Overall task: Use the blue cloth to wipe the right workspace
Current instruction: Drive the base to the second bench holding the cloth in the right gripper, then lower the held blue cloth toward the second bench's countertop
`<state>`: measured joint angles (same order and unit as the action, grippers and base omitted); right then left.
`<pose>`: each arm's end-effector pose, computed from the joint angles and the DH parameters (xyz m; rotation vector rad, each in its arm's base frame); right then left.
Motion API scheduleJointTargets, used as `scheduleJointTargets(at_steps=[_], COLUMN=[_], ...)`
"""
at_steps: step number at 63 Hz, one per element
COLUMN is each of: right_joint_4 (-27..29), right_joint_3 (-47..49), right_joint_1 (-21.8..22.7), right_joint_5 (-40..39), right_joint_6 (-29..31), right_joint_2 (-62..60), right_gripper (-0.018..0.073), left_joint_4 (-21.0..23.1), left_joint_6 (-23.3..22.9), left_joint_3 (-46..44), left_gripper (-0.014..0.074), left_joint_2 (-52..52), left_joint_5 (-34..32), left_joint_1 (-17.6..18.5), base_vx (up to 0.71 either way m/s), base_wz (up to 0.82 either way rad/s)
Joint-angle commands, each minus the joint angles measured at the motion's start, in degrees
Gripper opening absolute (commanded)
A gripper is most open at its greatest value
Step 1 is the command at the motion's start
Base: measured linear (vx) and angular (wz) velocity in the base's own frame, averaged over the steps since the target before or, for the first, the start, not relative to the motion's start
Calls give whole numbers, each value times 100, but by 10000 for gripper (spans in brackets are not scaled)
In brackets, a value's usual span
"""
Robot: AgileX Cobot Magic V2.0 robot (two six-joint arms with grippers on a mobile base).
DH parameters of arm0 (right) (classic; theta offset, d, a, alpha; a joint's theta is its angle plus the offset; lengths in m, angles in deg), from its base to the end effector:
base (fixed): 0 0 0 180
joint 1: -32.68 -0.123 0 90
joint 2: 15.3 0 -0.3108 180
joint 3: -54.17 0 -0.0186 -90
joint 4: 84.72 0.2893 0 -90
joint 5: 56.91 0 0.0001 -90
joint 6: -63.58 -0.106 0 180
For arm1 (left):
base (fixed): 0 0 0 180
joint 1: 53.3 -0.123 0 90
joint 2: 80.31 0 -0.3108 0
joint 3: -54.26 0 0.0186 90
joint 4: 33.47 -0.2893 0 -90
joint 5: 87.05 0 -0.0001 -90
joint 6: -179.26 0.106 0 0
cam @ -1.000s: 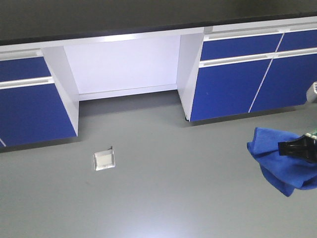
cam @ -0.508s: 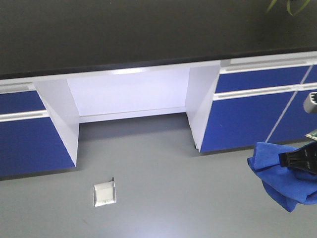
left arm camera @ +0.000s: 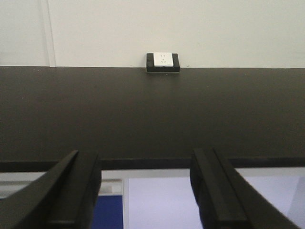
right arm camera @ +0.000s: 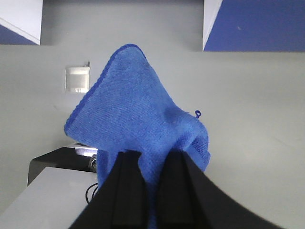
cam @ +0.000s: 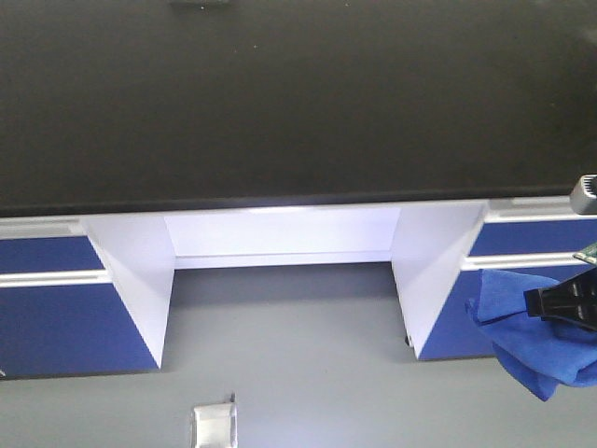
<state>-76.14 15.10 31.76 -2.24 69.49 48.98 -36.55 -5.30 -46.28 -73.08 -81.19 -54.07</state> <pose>0.1905 0.0160 0.2569 -0.0773 2.7472 0.1678 0.0853 0.0017 0.1926 -0.0362 1.6148 -0.0054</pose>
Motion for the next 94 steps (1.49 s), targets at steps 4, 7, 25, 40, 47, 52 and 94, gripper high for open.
scheduleJointTargets(at_steps=[4,7,25,40,47,52,94], right_joint_4=[32,32,32,32,32,32,123], right_joint_3=[167,167,167,167,167,167,167], right_joint_1=[0,0,0,0,0,0,0], right_joint_5=[-158,-158,-175,-175,-175,-175,-270], right_joint_6=[47,47,47,47,47,47,47], right_joint_2=[-73,-73,-73,-73,-73,-73,-73], right_gripper=[-1,-1,-1,-1,-1,-1,0], left_joint_4=[18,18,18,18,18,18,18], left_joint_6=[-28,-28,-28,-28,-28,-28,-28], left_joint_3=[177,177,177,177,177,177,177], left_gripper=[523,523,523,523,523,523,523], left_joint_2=[85,85,85,85,85,85,85], left_joint_5=[-474,-474,-474,-474,-474,-474,-474], left_joint_1=[5,5,5,5,5,5,5], base_vx=[36,35,31,24,20,18,10], base_wz=[11,9,5,0,-1,-2,0])
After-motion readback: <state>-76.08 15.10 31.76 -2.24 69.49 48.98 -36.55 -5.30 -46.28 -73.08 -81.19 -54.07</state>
